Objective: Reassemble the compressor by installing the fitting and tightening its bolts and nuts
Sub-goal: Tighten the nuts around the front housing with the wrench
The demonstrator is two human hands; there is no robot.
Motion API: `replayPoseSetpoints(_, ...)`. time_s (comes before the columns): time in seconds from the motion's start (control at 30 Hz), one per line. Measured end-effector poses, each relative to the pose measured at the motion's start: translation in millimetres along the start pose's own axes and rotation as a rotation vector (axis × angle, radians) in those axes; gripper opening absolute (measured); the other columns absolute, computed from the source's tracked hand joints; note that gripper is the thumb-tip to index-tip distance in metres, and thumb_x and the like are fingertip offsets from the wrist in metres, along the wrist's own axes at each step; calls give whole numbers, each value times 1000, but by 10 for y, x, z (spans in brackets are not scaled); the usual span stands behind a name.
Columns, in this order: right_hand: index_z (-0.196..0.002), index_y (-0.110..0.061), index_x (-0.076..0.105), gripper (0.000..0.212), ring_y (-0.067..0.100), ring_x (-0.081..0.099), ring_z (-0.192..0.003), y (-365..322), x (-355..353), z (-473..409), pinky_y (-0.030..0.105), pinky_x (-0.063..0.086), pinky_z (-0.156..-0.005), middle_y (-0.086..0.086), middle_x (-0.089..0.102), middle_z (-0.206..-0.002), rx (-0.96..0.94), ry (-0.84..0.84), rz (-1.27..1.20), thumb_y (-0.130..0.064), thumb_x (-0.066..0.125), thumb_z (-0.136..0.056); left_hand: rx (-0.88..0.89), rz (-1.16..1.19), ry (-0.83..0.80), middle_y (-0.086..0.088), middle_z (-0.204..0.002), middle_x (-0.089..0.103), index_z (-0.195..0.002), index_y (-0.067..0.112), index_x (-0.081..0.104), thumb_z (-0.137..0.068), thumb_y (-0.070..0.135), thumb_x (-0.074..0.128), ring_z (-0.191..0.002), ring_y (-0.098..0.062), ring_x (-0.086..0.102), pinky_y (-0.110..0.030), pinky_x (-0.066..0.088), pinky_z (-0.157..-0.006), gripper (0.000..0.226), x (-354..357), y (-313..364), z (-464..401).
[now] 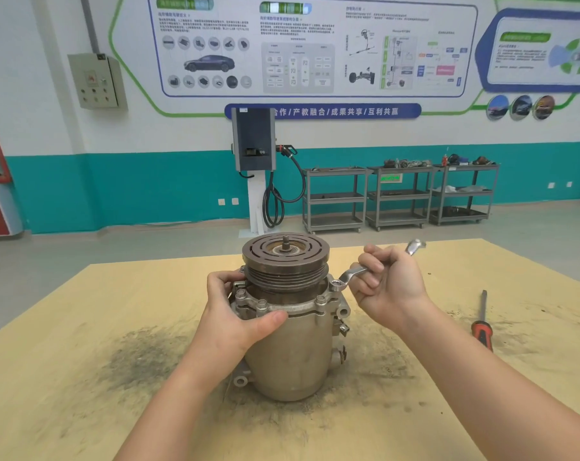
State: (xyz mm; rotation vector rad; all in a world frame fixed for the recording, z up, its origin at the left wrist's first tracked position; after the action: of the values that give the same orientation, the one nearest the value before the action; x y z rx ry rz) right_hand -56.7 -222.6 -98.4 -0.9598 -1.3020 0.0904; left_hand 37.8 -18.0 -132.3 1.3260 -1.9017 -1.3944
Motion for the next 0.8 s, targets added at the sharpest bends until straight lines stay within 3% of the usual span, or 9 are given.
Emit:
replayPoseSetpoints(0.23, -67, -15, 56, 19, 13, 32, -39, 31, -135, 320, 20, 30, -37, 0, 41, -53, -225, -51, -35, -5, 42, -75, 5, -2, 6, 20, -118, 55, -96, 61, 37, -41, 65, 79, -107, 3, 57, -20, 45, -83, 70, 1, -2, 9)
replayPoseSetpoints(0.4, -73, -21, 72, 30, 18, 55, -59, 163, -199, 698, 22, 46, -55, 7, 68, -71, -674, -5, 352, -9, 44, -80, 12, -8, 18, 19, -118, 54, -95, 62, 36, -42, 65, 78, -108, 0, 57, -21, 46, -84, 68, 0, -5, 17)
replayPoseSetpoints(0.53, -85, -26, 70, 35, 21, 65, -72, 253, -29, 864, 25, 51, -64, 4, 72, -81, -913, -27, 661, -6, 42, -88, 15, -11, 19, 19, -118, 54, -99, 57, 36, -42, 65, 77, -109, 1, 56, -21, 45, -85, 71, 4, 8, 22)
replayPoseSetpoints(0.67, -104, -19, 59, 25, 19, 65, -70, 76, 134, 882, 24, 52, -63, 3, 71, -84, -869, -107, 751, -8, 41, -92, 17, -7, 12, 19, -118, 53, -99, 59, 37, -42, 65, 78, -111, 0, 55, -24, 45, -86, 70, 5, 4, 19)
replayPoseSetpoints(0.8, -100, -13, 45, 17, 23, 57, -53, -168, 105, 657, 25, 45, -50, 14, 67, -67, -586, 2, 272, -1, 36, -92, 27, 8, -1, 16, -118, 56, -96, 59, 40, -43, 61, 81, -111, -3, 57, -29, 47, -91, 67, -9, -19, -5)
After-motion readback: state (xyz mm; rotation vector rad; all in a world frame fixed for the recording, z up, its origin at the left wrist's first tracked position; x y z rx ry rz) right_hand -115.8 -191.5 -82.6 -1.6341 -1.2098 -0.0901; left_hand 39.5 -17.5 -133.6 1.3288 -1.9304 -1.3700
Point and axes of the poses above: each hand's wrist, its own z-axis away from the middle knuckle, its own x-axis out of the palm, y = z × x, the point moved 3 cm from there along -z, towards the middle knuckle
